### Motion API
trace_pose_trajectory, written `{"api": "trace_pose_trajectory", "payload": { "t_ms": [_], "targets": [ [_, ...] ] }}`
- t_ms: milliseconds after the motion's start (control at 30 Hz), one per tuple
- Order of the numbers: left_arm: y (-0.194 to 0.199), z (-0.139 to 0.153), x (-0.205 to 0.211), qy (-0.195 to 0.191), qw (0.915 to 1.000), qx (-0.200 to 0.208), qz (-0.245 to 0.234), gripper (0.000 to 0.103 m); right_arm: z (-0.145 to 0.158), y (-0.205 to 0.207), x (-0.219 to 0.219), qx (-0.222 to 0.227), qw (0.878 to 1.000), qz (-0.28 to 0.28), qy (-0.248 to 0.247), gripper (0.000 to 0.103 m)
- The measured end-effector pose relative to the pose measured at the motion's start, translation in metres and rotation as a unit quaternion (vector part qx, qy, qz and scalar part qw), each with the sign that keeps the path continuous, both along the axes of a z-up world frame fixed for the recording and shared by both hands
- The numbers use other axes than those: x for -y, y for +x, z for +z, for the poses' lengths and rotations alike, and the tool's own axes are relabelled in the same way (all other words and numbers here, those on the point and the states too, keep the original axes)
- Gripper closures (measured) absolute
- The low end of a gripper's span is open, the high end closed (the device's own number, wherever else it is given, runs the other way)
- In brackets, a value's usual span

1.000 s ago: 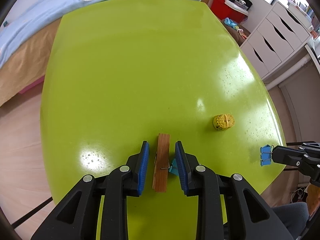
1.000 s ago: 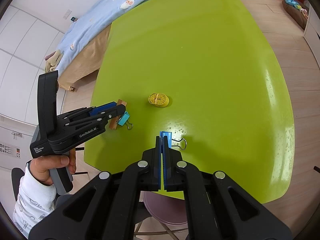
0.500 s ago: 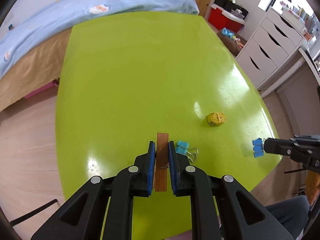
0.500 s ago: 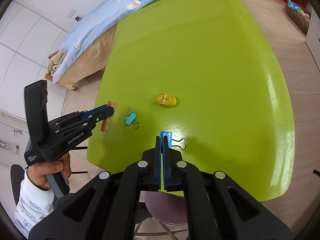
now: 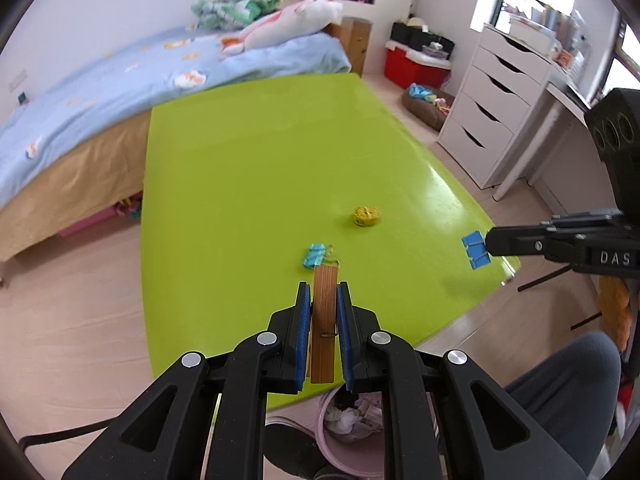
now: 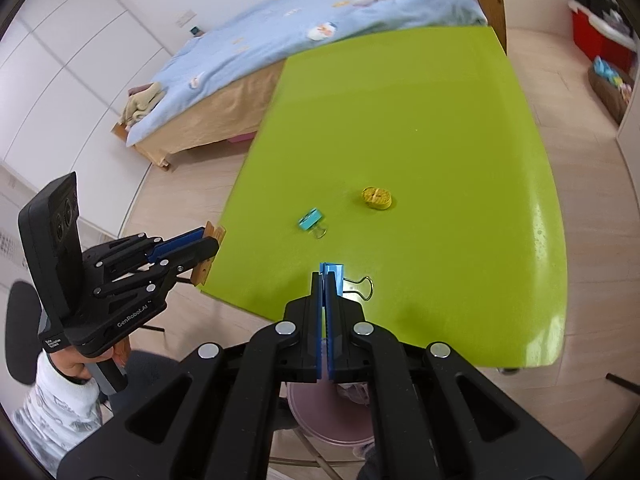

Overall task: Collect trash
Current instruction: 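Drop the clothespin and blue clip into the pink wastebasket, opening both grippers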

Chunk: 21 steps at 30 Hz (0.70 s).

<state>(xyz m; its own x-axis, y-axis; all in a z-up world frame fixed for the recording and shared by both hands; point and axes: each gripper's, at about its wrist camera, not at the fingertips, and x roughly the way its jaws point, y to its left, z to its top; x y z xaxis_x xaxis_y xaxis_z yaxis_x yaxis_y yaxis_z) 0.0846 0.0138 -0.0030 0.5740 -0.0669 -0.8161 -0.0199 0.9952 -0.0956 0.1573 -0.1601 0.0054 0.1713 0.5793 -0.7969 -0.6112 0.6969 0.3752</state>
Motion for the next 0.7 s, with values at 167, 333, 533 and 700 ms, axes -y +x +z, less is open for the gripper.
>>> {"api": "trace_pose_trajectory", "payload": {
  "t_ms": [167,333,533,700],
  "targets": [
    [-0.031,0.008,0.013,-0.001,0.9998,0.019,-0.009,0.09,0.008,-0.032,0.007,0.029,0.999,0.018,-0.008,0.102],
    [-0.054,0.01,0.024,-0.009,0.9994,0.03,-0.015,0.09,0.006,-0.06,0.017,0.041,0.999,0.033,-0.012,0.102],
    [-0.079,0.003,0.037,-0.022,0.9991,0.031,-0.021,0.09,-0.008,-0.089,0.025,0.031,0.998,0.047,-0.017,0.102],
    [-0.097,-0.006,0.044,-0.045,0.9984,0.028,-0.021,0.09,-0.022,-0.106,0.032,0.012,0.998,0.056,-0.019,0.102]
  ]
}}
